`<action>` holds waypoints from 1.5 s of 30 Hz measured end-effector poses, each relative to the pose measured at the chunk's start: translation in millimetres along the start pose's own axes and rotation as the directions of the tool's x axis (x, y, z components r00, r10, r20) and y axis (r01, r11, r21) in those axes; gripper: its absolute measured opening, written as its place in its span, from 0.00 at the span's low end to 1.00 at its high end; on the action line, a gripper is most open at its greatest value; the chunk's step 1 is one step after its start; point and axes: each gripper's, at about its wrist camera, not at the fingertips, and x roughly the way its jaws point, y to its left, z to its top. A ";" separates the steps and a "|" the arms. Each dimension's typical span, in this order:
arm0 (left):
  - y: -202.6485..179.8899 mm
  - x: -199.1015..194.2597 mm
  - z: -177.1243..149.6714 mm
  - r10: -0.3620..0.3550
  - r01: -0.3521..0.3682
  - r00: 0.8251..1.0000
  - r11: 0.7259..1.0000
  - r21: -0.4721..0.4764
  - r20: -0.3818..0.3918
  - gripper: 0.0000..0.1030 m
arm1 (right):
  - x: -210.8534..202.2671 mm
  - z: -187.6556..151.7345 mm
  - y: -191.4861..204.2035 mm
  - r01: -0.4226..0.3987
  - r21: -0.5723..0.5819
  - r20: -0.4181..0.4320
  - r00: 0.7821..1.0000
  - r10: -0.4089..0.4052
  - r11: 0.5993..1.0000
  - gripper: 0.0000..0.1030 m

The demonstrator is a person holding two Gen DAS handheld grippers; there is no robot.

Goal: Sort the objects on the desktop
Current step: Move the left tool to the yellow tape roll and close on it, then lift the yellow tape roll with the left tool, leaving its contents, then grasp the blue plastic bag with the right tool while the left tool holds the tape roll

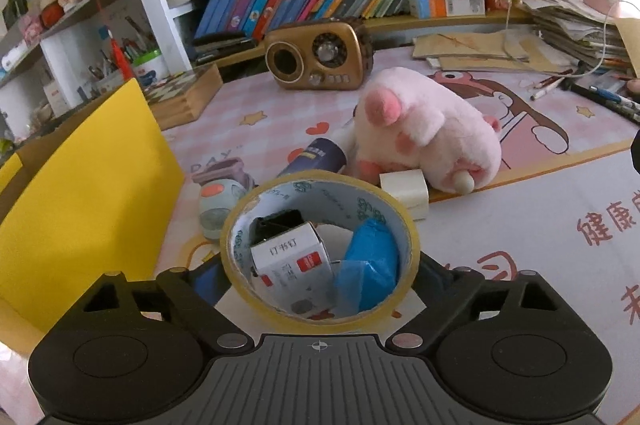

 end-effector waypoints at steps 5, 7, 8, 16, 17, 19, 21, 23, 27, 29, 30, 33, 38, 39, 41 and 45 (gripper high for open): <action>9.9 -11.3 -1.0 -0.030 0.032 0.999 0.996 -0.088 0.022 0.89 | 2.5 -0.1 -3.3 -0.002 0.016 -0.009 1.000 0.002 1.000 1.00; 13.4 -21.2 -0.8 -0.042 0.047 0.998 0.992 -0.120 0.044 0.89 | 4.0 0.2 -2.9 -0.008 0.019 -0.013 1.000 0.009 1.000 1.00; 16.0 -27.8 -1.3 -0.051 0.059 0.997 0.989 -0.136 0.057 0.89 | 4.8 0.5 -2.4 -0.013 0.021 -0.014 1.000 0.013 1.000 1.00; 47.6 -84.9 -15.0 -0.099 0.135 0.986 0.948 -0.288 0.134 0.89 | 12.2 2.8 5.9 -0.066 0.019 -0.036 0.997 0.067 0.998 1.00; 53.7 -92.1 -18.1 -0.097 0.137 0.985 0.940 -0.313 0.140 0.89 | 14.8 2.7 8.6 -0.079 0.008 -0.054 0.995 0.080 0.997 1.00; 63.0 -102.9 -23.2 -0.078 0.119 0.988 0.930 -0.347 0.130 0.89 | 21.4 1.7 15.9 -0.111 -0.020 -0.096 0.989 0.109 0.994 1.00; 71.9 -112.5 -28.6 -0.064 0.108 0.990 0.918 -0.382 0.125 0.89 | 28.6 0.5 25.3 -0.158 -0.046 -0.135 0.979 0.151 0.986 1.00; 78.8 -121.0 -32.4 -0.047 0.092 0.992 0.908 -0.409 0.118 0.89 | 36.6 -0.6 36.7 -0.214 -0.083 -0.171 0.965 0.198 0.973 1.00; 87.5 -135.8 -36.3 -0.008 0.062 0.992 0.897 -0.439 0.123 0.89 | 49.7 -3.5 63.5 -0.277 -0.218 -0.185 0.953 0.239 0.936 0.97; 89.8 -139.9 -37.7 0.004 0.051 0.993 0.894 -0.445 0.121 0.89 | 56.1 -5.0 76.1 -0.296 -0.283 -0.184 0.950 0.251 0.912 0.88; 90.7 -140.6 -38.3 0.006 0.047 0.993 0.893 -0.448 0.117 0.89 | 59.7 -5.1 80.6 -0.311 -0.301 -0.191 0.946 0.263 0.902 0.86; 92.4 -143.8 -41.8 0.015 0.037 0.994 0.889 -0.457 0.109 0.89 | 67.9 -8.5 94.2 -0.348 -0.337 -0.210 0.933 0.291 0.875 0.77; 97.0 -150.1 -46.0 0.032 0.023 0.994 0.878 -0.478 0.107 0.89 | 82.8 -13.5 104.6 -0.346 -0.335 -0.231 0.932 0.280 0.876 0.56; 97.6 -151.7 -46.9 0.033 0.024 0.994 0.875 -0.483 0.109 0.89 | 85.1 -13.8 105.2 -0.336 -0.327 -0.228 0.935 0.271 0.883 0.55; 98.4 -153.2 -47.3 0.030 0.028 0.993 0.874 -0.486 0.112 0.89 | 87.3 -15.4 105.1 -0.316 -0.321 -0.220 0.942 0.254 0.893 0.35; 97.6 -154.0 -46.7 0.013 0.045 0.993 0.880 -0.472 0.119 0.89 | 84.2 -19.7 103.5 -0.305 -0.335 -0.212 0.946 0.244 0.891 0.26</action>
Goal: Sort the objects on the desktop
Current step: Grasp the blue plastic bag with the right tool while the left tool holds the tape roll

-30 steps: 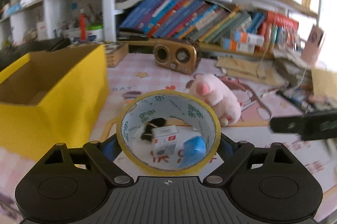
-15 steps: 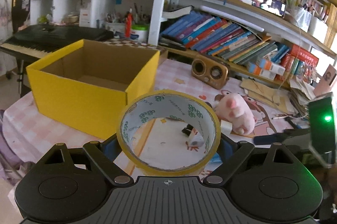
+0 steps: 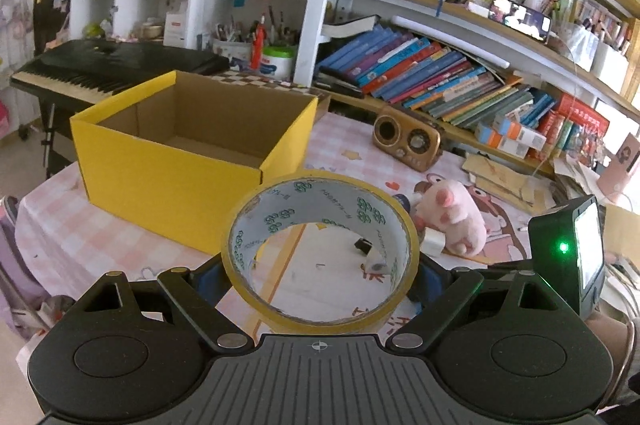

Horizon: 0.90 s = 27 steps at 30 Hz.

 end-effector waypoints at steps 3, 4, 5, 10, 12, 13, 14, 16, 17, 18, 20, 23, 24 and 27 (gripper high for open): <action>-0.1 0.3 -0.3 -0.016 0.016 1.000 1.000 0.007 -0.004 0.89 | -6.5 -1.5 -0.3 0.004 0.010 0.020 1.000 -0.005 1.000 0.26; 0.0 0.9 -0.3 -0.022 0.022 1.000 1.000 0.008 -0.006 0.89 | -9.0 -1.2 -1.1 0.007 0.016 0.026 1.000 -0.007 1.000 0.25; 0.4 1.4 -0.5 -0.028 0.028 1.000 1.000 0.009 -0.007 0.89 | -12.0 -0.4 -1.1 0.009 0.023 0.031 0.999 -0.010 1.000 0.25; 1.0 2.6 -0.4 -0.066 0.066 0.998 0.998 0.014 -0.005 0.89 | -28.7 1.8 -4.2 0.009 0.070 0.040 0.999 -0.012 0.997 0.25; 1.3 2.8 0.5 -0.085 0.085 0.996 0.996 0.019 -0.002 0.89 | -37.8 2.0 -6.0 0.003 0.097 0.042 0.999 -0.007 0.995 0.25; 1.4 2.7 0.8 -0.092 0.092 0.996 0.995 0.021 -0.002 0.89 | -42.8 2.2 -7.1 -0.003 0.111 0.045 0.999 -0.002 0.994 0.25; 1.8 2.5 1.4 -0.102 0.102 0.995 0.995 0.022 -0.003 0.89 | -48.3 2.5 -8.0 -0.006 0.126 0.050 0.999 0.000 0.992 0.25; 2.5 0.9 2.6 -0.120 0.120 0.993 0.992 0.028 -0.003 0.89 | -59.1 3.1 -9.0 -0.017 0.155 0.065 0.998 0.006 0.988 0.25; 3.3 0.1 3.2 -0.128 0.128 0.992 0.991 0.030 -0.003 0.89 | -65.7 3.5 -9.6 -0.023 0.175 0.070 0.998 0.011 0.984 0.25; 4.5 -0.7 4.0 -0.137 0.137 0.991 0.990 0.033 -0.002 0.89 | -70.9 3.8 -9.1 -0.027 0.189 0.073 0.997 0.013 0.982 0.25; 7.5 -2.5 5.8 -0.155 0.155 0.988 0.987 0.040 0.002 0.89 | -82.7 3.3 -7.1 -0.031 0.217 0.086 0.996 0.012 0.976 0.25; 14.0 -5.8 8.0 -0.182 0.182 0.983 0.982 0.054 0.007 0.89 | -97.7 -0.4 1.4 -0.022 0.249 0.105 0.994 -0.004 0.968 0.25; 16.6 -6.9 8.3 -0.191 0.191 0.982 0.980 0.059 0.007 0.89 | -101.3 -1.7 5.3 -0.019 0.258 0.110 0.994 -0.010 0.966 0.25; 25.2 -11.3 8.3 -0.215 0.214 0.977 0.974 0.075 0.001 0.89 | -107.6 -5.0 19.2 -0.001 0.274 0.120 0.992 -0.033 0.962 0.25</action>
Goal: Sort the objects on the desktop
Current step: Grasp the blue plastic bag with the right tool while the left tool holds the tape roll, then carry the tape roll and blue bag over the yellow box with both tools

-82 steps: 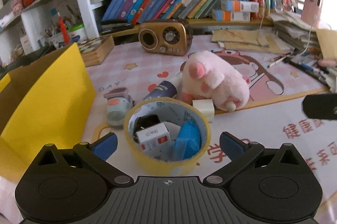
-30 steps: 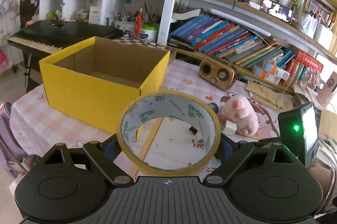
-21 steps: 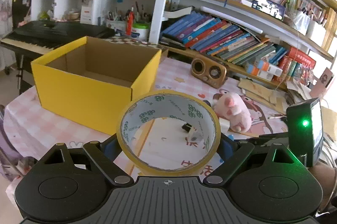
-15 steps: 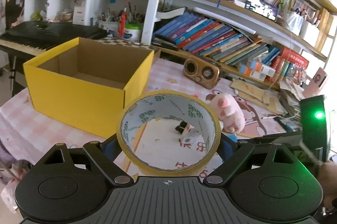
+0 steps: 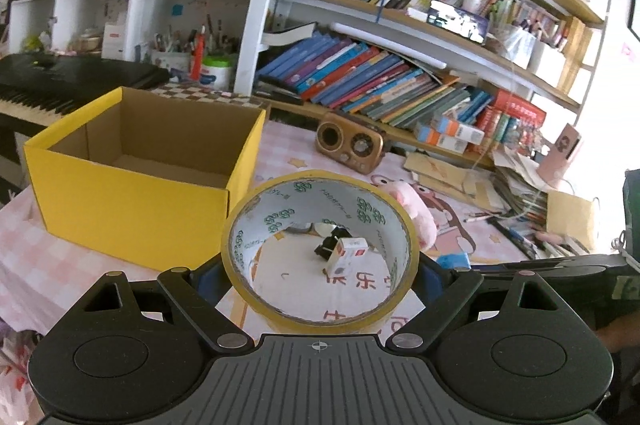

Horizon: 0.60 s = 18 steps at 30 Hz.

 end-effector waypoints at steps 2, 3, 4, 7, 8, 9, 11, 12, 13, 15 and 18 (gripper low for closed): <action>7.2 -6.3 -0.7 -0.017 0.017 1.000 1.000 0.011 -0.002 0.89 | -2.6 -4.5 9.8 0.012 0.015 0.002 1.000 -0.012 1.000 0.25; 11.6 -9.6 -1.1 -0.026 0.026 1.000 1.000 0.016 -0.002 0.89 | -4.2 -7.0 14.6 0.016 0.021 0.002 1.000 -0.016 1.000 0.25; 16.0 -12.5 -1.5 -0.033 0.033 0.999 0.999 0.021 -0.003 0.89 | -5.8 -9.7 20.6 0.021 0.026 0.002 1.000 -0.021 0.999 0.25; 31.0 -21.0 -3.4 -0.064 0.064 0.998 0.998 0.014 -0.010 0.89 | -11.1 -17.1 39.9 0.038 0.033 0.009 0.999 -0.039 0.999 0.25; 36.8 -24.0 -4.1 -0.074 0.074 0.997 0.997 0.005 -0.013 0.89 | -12.8 -19.3 46.9 0.045 0.035 0.011 0.999 -0.046 0.998 0.25; 42.6 -27.6 -4.9 -0.081 0.081 0.997 0.997 0.001 -0.015 0.89 | -14.3 -21.7 53.9 0.053 0.037 0.011 0.999 -0.053 0.998 0.25; 51.5 -34.5 -6.7 -0.089 0.090 0.996 0.996 0.006 -0.013 0.89 | -16.8 -26.4 66.1 0.061 0.042 0.007 0.998 -0.061 0.997 0.25; 54.8 -37.3 -7.2 -0.092 0.092 0.996 0.996 0.010 -0.012 0.89 | -18.2 -29.5 72.2 0.065 0.042 0.005 0.998 -0.065 0.997 0.25; 58.9 -40.4 -7.9 -0.097 0.097 0.995 0.995 0.012 -0.013 0.89 | -19.6 -32.6 79.3 0.069 0.040 0.004 0.998 -0.069 0.997 0.25; 66.7 -46.5 -9.9 -0.108 0.108 0.994 0.994 0.016 -0.019 0.89 | -22.1 -37.6 92.7 0.076 0.037 0.002 0.997 -0.076 0.996 0.25; 80.6 -58.2 -14.8 -0.116 0.117 0.993 0.993 0.029 -0.033 0.89 | -24.2 -46.3 113.5 0.082 0.043 0.003 0.997 -0.082 0.996 0.25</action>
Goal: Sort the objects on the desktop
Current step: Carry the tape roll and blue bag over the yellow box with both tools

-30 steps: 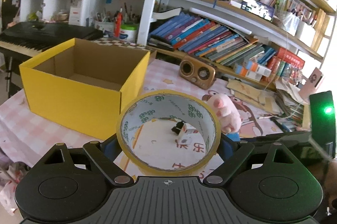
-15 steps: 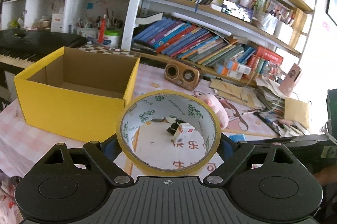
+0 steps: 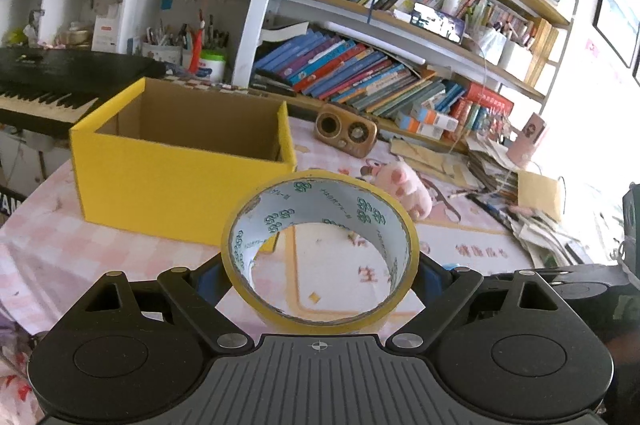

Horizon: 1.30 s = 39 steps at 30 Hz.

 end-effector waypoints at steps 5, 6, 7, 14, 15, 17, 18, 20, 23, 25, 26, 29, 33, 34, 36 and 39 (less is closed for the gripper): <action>21.7 -25.0 -10.6 0.020 -0.020 1.000 1.000 0.006 -0.006 0.89 | -0.4 -16.0 32.4 -0.017 0.016 -0.013 1.000 0.017 1.000 0.25; 26.8 -29.9 -12.5 0.027 -0.027 1.000 1.000 0.003 -0.009 0.89 | 0.0 -19.0 39.3 -0.023 0.015 -0.017 1.000 0.024 1.000 0.25; 31.1 -34.1 -14.5 0.034 -0.034 0.999 0.999 0.000 -0.011 0.89 | 0.6 -22.1 46.4 -0.031 0.012 -0.022 0.999 0.031 0.999 0.25; 53.2 -59.4 -25.0 0.074 -0.075 0.997 0.997 -0.018 -0.022 0.89 | 1.8 -34.5 92.7 -0.086 -0.041 -0.050 0.995 0.084 0.995 0.25; 54.1 -61.9 -25.9 0.078 -0.078 0.997 0.997 -0.018 -0.020 0.89 | 1.8 -35.0 96.4 -0.091 -0.047 -0.052 0.995 0.089 0.995 0.25; 57.4 -67.1 -28.1 0.085 -0.085 0.996 0.996 -0.022 -0.016 0.89 | 1.6 -36.6 103.8 -0.100 -0.055 -0.057 0.994 0.097 0.993 0.25; 59.7 -69.8 -29.7 0.088 -0.088 0.996 0.996 -0.025 -0.014 0.89 | 1.8 -37.2 107.1 -0.104 -0.059 -0.060 0.993 0.101 0.993 0.25; 63.3 -73.8 -31.1 0.094 -0.095 0.995 0.995 -0.031 -0.011 0.89 | 2.6 -37.6 111.5 -0.112 -0.065 -0.065 0.992 0.108 0.992 0.25; 67.0 -77.5 -32.5 0.101 -0.102 0.995 0.994 -0.037 -0.009 0.89 | 2.2 -38.1 118.9 -0.120 -0.076 -0.066 0.991 0.115 0.990 0.25; 68.7 -79.4 -33.3 0.103 -0.103 0.995 0.994 -0.038 -0.006 0.89 | 1.8 -38.0 122.7 -0.123 -0.083 -0.065 0.991 0.118 0.989 0.25; 69.4 -80.0 -33.2 0.103 -0.104 0.995 0.994 -0.037 -0.006 0.89 | 1.6 -38.6 123.7 -0.124 -0.085 -0.064 0.991 0.119 0.989 0.25; 70.0 -80.7 -33.3 0.105 -0.105 0.995 0.994 -0.039 -0.005 0.89 | 1.4 -39.0 126.5 -0.125 -0.086 -0.062 0.991 0.120 0.988 0.25; 73.5 -83.6 -34.1 0.107 -0.107 0.994 0.993 -0.043 -0.002 0.89 | 2.2 -38.4 129.5 -0.127 -0.092 -0.060 0.991 0.122 0.988 0.25; 74.3 -84.1 -34.2 0.107 -0.107 0.994 0.993 -0.043 -0.002 0.89 | 2.1 -38.4 130.5 -0.127 -0.094 -0.059 0.991 0.122 0.987 0.25; 74.4 -84.2 -34.3 0.107 -0.107 0.994 0.993 -0.043 -0.002 0.89 | 2.1 -38.3 131.8 -0.128 -0.094 -0.058 0.991 0.123 0.987 0.25; 74.5 -84.2 -34.3 0.107 -0.107 0.994 0.993 -0.043 -0.001 0.89 | 2.1 -38.4 131.9 -0.127 -0.094 -0.058 0.991 0.122 0.987 0.25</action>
